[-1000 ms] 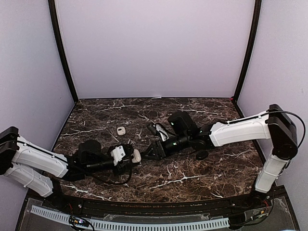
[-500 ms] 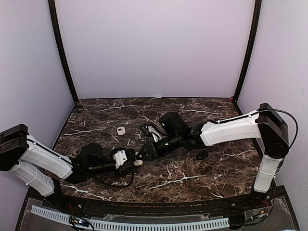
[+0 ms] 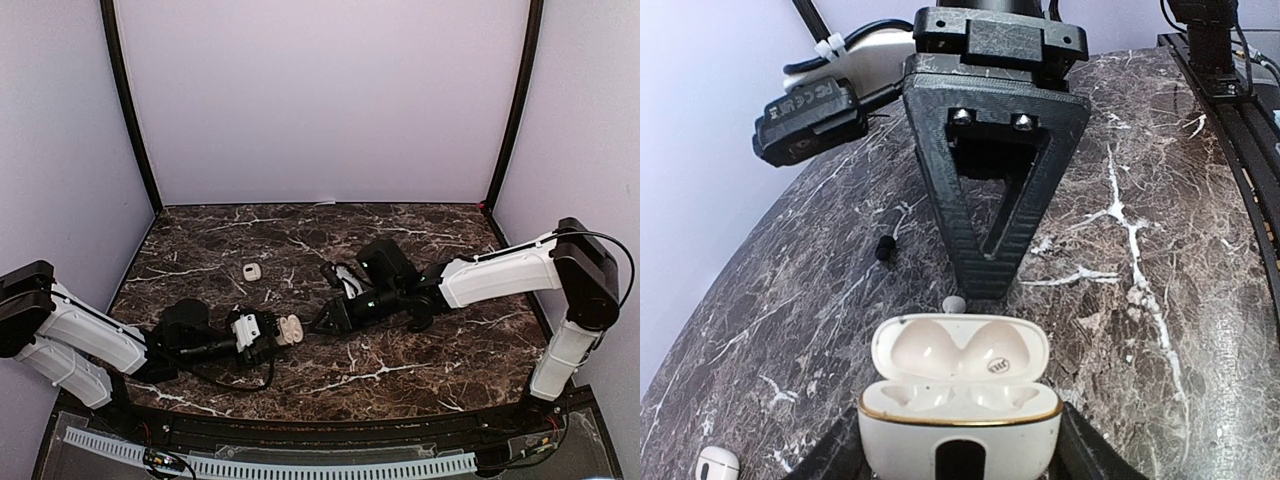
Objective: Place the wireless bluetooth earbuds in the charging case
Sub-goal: Open the charging case.
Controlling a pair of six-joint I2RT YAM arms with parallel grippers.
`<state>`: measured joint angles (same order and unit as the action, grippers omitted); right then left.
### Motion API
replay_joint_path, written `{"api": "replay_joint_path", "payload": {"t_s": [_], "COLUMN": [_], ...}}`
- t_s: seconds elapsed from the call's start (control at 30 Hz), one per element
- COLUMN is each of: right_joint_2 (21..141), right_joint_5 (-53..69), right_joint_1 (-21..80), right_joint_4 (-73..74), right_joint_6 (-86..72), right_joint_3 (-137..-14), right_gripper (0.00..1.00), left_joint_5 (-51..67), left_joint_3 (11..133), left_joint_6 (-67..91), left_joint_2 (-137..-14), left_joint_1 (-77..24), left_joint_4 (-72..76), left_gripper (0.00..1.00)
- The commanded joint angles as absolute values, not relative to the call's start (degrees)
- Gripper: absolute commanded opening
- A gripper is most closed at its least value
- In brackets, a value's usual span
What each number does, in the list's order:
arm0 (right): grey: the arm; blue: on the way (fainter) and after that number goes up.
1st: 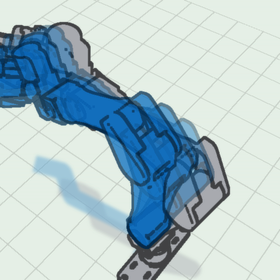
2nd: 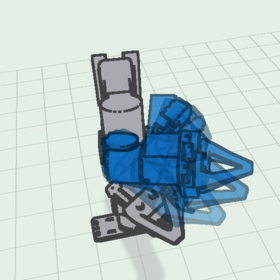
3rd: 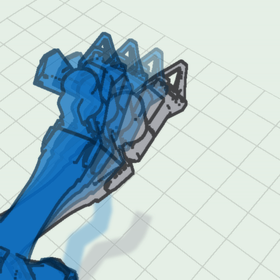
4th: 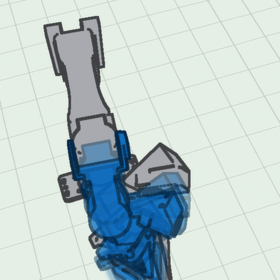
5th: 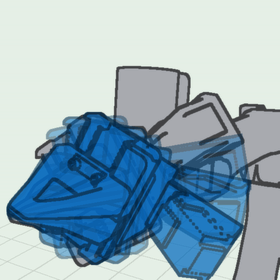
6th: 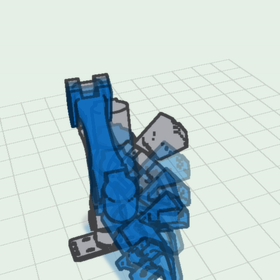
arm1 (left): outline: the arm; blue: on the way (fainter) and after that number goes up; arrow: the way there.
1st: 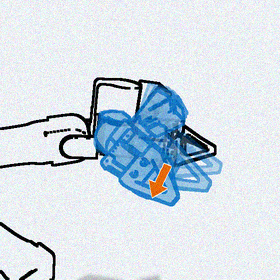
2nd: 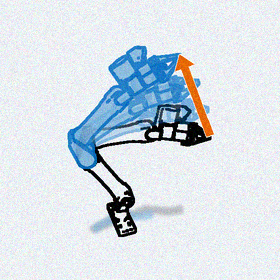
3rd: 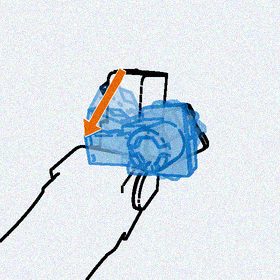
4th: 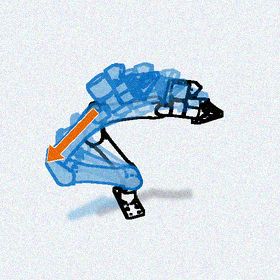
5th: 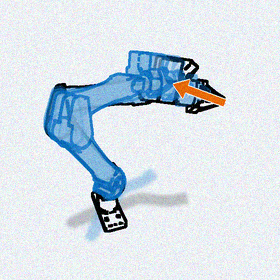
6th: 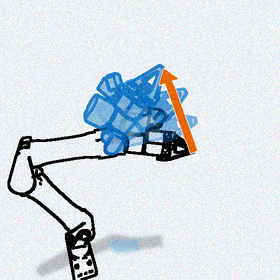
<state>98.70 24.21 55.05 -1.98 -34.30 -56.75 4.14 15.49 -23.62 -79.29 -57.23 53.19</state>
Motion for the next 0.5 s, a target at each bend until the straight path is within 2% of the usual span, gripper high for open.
{"api": "replay_joint_path", "payload": {"t_s": [0.0, 0.07, 0.2, 0.33, 0.47], "right_joint_2": [95.37, 95.06, 96.10, 98.34, 99.65], "right_joint_5": [28.51, 31.59, 34.20, 33.11, 33.83], "right_joint_1": [55.46, 55.57, 56.47, 57.02, 57.04], "right_joint_4": [-8.67, -11.97, -13.89, -11.84, -12.29], "right_joint_6": [-34.82, -35.54, -36.10, -36.55, -37.29], "right_joint_3": [-54.93, -54.31, -55.32, -57.95, -58.56], "right_gripper": [0.58, 0.65, 0.66, 0.55, 0.38], "left_joint_5": [5.43, 5.53, 5.85, 6.54, 6.97], "left_joint_3": [15.82, 15.73, 15.39, 15.46, 15.38], "left_joint_6": [-24.24, -24.32, -24.49, -24.70, -24.85], "left_joint_2": [-77.74, -77.63, -76.93, -76.75, -76.30], "left_joint_1": [-57.57, -57.65, -57.91, -58.05, -58.40], "left_joint_4": [55.87, 56.05, 56.07, 56.01, 55.65], "left_gripper": [0.34, 0.34, 0.34, 0.34, 0.34]}}
